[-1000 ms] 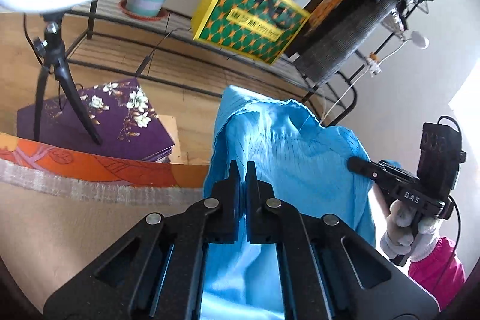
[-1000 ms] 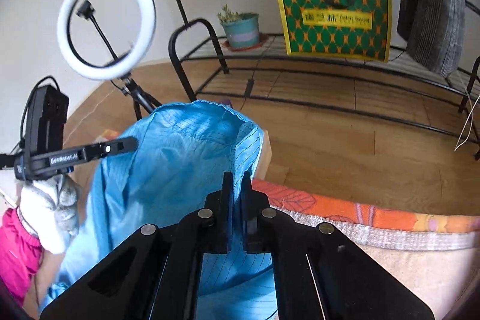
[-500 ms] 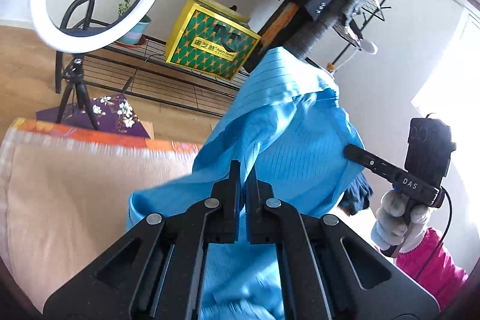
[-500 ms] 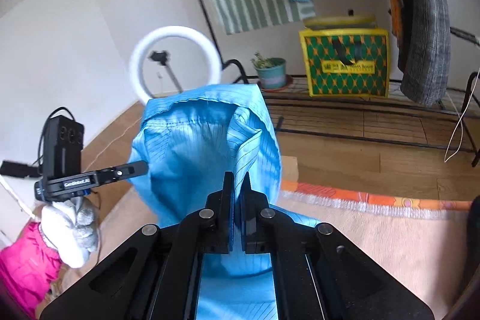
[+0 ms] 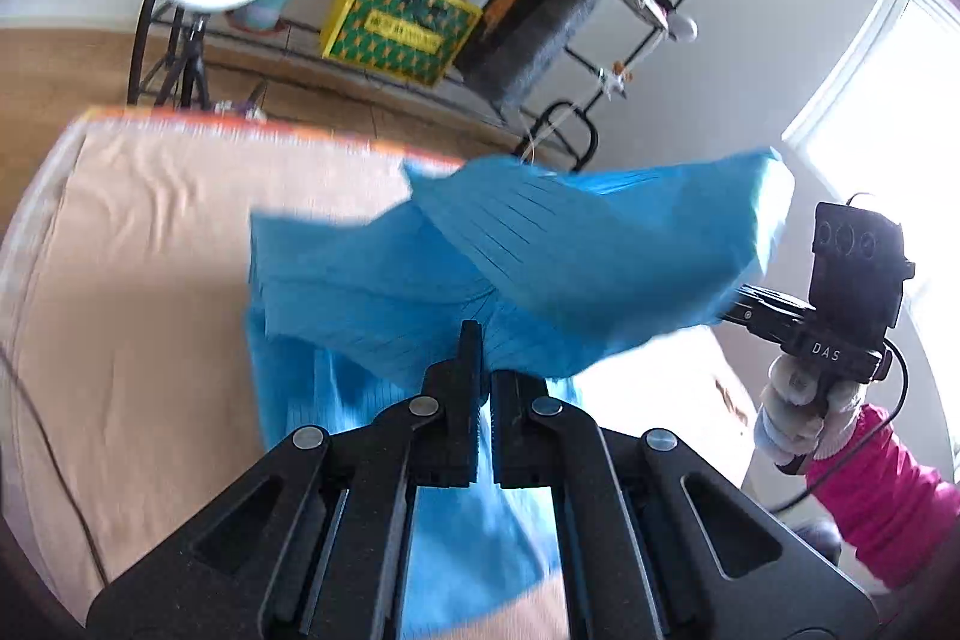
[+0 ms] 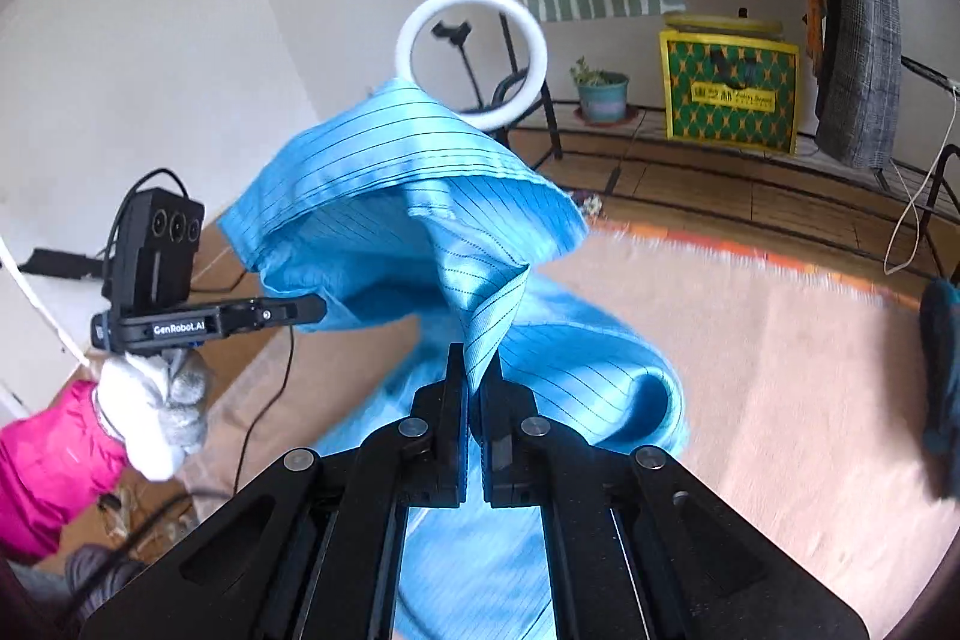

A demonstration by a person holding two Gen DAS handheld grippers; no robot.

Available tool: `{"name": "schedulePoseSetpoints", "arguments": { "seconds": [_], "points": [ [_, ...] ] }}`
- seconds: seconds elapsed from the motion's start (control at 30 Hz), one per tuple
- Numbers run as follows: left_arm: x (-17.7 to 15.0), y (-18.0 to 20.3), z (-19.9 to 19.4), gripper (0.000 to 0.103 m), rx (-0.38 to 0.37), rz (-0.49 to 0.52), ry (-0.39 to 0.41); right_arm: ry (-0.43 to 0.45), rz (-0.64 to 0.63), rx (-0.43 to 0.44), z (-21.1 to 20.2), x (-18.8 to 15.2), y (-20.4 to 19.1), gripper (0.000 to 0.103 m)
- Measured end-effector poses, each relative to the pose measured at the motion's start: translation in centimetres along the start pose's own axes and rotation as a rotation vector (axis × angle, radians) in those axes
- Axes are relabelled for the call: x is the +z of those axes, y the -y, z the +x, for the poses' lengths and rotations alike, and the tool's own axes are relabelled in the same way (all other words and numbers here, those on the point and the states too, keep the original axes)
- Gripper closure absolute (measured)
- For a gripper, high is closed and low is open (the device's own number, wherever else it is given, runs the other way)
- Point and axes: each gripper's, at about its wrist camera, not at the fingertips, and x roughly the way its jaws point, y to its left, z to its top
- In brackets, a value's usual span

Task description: Fold large clothes

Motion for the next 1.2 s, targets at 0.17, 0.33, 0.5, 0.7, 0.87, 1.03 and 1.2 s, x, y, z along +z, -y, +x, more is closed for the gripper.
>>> {"name": "schedulePoseSetpoints", "arguments": {
  "seconds": [0.17, 0.33, 0.5, 0.7, 0.87, 1.03, 1.2],
  "points": [
    [-5.6, -0.5, -0.3, 0.103, 0.055, 0.017, -0.081, -0.078, 0.011, -0.016, 0.3, -5.8, -1.5, 0.101],
    [-9.9, -2.0, 0.2, 0.103, 0.122, 0.004, -0.148, -0.153, 0.018, -0.037, 1.4, -10.5, -2.2, 0.101],
    [-13.5, -1.9, 0.7, 0.103, 0.166, 0.017, -0.224, -0.237, -0.034, -0.066, 2.5, -13.7, -3.3, 0.1],
    [-13.8, -0.6, -2.9, 0.101, 0.178, 0.006, -0.197, -0.223, -0.064, -0.076, -0.3, -13.9, -4.0, 0.096],
    [-13.3, 2.0, -8.2, 0.101, 0.171, 0.034, -0.12, -0.11, -0.021, -0.035, -6.7, -14.1, -5.1, 0.096],
    [-11.6, 6.6, -13.4, 0.101, 0.162, 0.112, -0.052, 0.028, 0.001, -0.008, -13.8, -13.4, -7.2, 0.096],
    [-8.9, 11.6, -19.3, 0.1, 0.141, 0.139, 0.042, 0.157, -0.021, -0.015, -20.8, -11.8, -9.4, 0.095]
  ]
}}
